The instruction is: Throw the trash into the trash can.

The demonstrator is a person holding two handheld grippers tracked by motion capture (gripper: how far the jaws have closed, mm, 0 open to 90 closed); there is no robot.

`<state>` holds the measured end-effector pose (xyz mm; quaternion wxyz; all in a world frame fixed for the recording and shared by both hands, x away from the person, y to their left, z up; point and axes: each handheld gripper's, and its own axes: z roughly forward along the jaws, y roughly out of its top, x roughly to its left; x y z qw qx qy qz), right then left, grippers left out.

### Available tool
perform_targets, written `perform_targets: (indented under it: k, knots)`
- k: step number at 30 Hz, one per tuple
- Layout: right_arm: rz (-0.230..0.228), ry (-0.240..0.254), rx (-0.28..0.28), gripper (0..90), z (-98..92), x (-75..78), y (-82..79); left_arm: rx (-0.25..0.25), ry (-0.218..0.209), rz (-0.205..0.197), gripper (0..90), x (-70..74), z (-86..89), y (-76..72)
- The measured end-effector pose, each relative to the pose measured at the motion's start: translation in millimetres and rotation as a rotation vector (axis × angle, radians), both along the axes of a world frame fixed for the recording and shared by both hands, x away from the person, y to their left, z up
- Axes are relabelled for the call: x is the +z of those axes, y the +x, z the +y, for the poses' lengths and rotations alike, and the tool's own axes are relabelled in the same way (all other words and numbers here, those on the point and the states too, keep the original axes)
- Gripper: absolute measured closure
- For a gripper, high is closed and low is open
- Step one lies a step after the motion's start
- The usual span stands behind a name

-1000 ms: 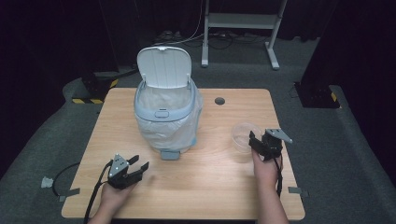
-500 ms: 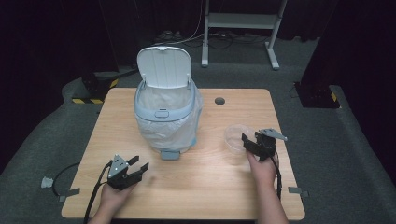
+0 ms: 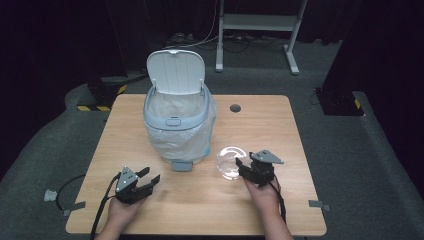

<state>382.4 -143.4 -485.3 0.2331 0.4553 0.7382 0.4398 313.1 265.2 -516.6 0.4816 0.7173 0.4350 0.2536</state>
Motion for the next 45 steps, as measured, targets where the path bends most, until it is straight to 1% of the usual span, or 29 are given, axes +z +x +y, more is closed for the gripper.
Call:
perform_targets:
  k: [1,2,4,5,6,7,8,9,10,13,16,18,20,21,23,25,26,27,28,31,35,37,38,41,43,45]
  knots:
    - [0.000,0.001,0.009,40.4,5.0,0.1,-4.7,-0.019,0.042,0.008,44.7,1.4,2.2,-1.1]
    - [-0.001,0.002,0.023,40.5,10.0,-0.1,-9.1,-0.021,0.043,0.006,44.6,1.8,1.8,-2.1]
    - [-0.007,-0.006,0.044,41.1,25.1,0.4,-22.0,-0.024,0.040,0.007,44.5,2.9,2.4,-3.2]
    - [-0.007,-0.006,0.044,41.1,25.1,0.4,-22.0,-0.024,0.031,0.008,44.5,3.3,2.3,-4.1]
    - [-0.008,-0.001,0.052,41.2,29.3,0.8,-25.5,-0.007,-0.008,0.001,44.5,2.6,-0.5,-4.8]
    - [-0.011,-0.001,0.060,41.3,33.3,1.1,-28.7,-0.025,0.028,0.009,44.5,4.4,2.0,-5.9]
    - [-0.008,0.004,0.061,41.3,38.0,1.4,-32.3,-0.013,-0.014,0.002,44.5,3.9,-1.3,-7.3]
    - [-0.007,0.014,0.070,41.3,43.0,1.1,-36.3,-0.014,-0.016,0.000,44.5,4.2,-1.8,-8.1]
    - [-0.006,0.018,0.075,41.3,46.2,0.7,-38.9,-0.034,0.022,0.008,44.5,6.1,0.4,-9.4]
    - [-0.007,0.010,0.101,41.2,61.3,-1.8,-47.0,-0.045,0.013,0.008,44.5,7.7,-1.8,-12.3]
    - [-0.009,0.023,0.121,40.9,78.3,-4.1,-52.1,-0.057,0.015,0.005,44.2,9.3,-4.0,-13.9]
    - [-0.001,0.043,0.135,40.7,89.9,-5.2,-55.6,-0.063,0.000,0.008,44.2,10.5,-3.8,-14.4]
    - [-0.011,0.037,0.152,40.4,100.7,-6.0,-58.6,-0.064,-0.016,0.009,44.3,11.6,-3.5,-15.7]
    - [-0.009,0.041,0.155,40.3,105.1,-6.1,-60.2,-0.066,-0.014,0.007,44.2,12.4,-3.3,-16.3]
    - [-0.010,0.045,0.170,40.4,111.2,-6.6,-61.7,-0.062,-0.023,-0.001,44.2,13.7,-3.5,-17.7]
    - [-0.013,0.041,0.175,40.2,114.8,-6.6,-63.1,-0.063,-0.036,-0.005,44.3,15.1,-3.5,-18.6]
    - [-0.014,0.044,0.175,40.2,115.6,-6.9,-62.8,-0.053,-0.077,-0.015,44.3,14.8,-6.3,-18.8]
    - [-0.009,0.051,0.172,40.1,116.1,-7.1,-62.4,-0.057,-0.082,-0.018,44.3,15.6,-7.0,-19.2]
    - [-0.006,0.056,0.171,40.1,116.6,-7.6,-62.4,-0.076,-0.052,-0.011,44.3,17.6,-6.0,-20.1]
    - [-0.015,0.046,0.174,40.3,117.9,-6.7,-62.8,-0.091,-0.067,-0.014,43.9,19.5,-11.0,-22.1]
    - [-0.021,0.040,0.171,40.4,116.2,-2.3,-66.2,-0.127,-0.085,-0.012,42.7,21.1,-21.8,-25.9]
    - [-0.022,0.038,0.170,40.3,114.3,-0.4,-68.5,-0.143,-0.112,0.014,41.3,21.0,-27.6,-27.2]
    - [-0.012,0.035,0.164,39.8,112.5,0.4,-71.2,-0.143,-0.115,0.021,40.3,20.7,-29.8,-27.7]
    - [0.001,0.037,0.162,39.6,112.0,0.1,-73.5,-0.142,-0.102,0.038,39.2,18.5,-34.2,-26.7]
    - [0.005,0.031,0.168,39.4,112.5,-0.2,-75.3,-0.143,-0.112,0.059,38.1,17.2,-35.3,-25.0]
    - [0.006,0.026,0.167,39.4,113.1,-0.8,-76.2,-0.145,-0.116,0.064,37.5,16.8,-36.5,-24.2]
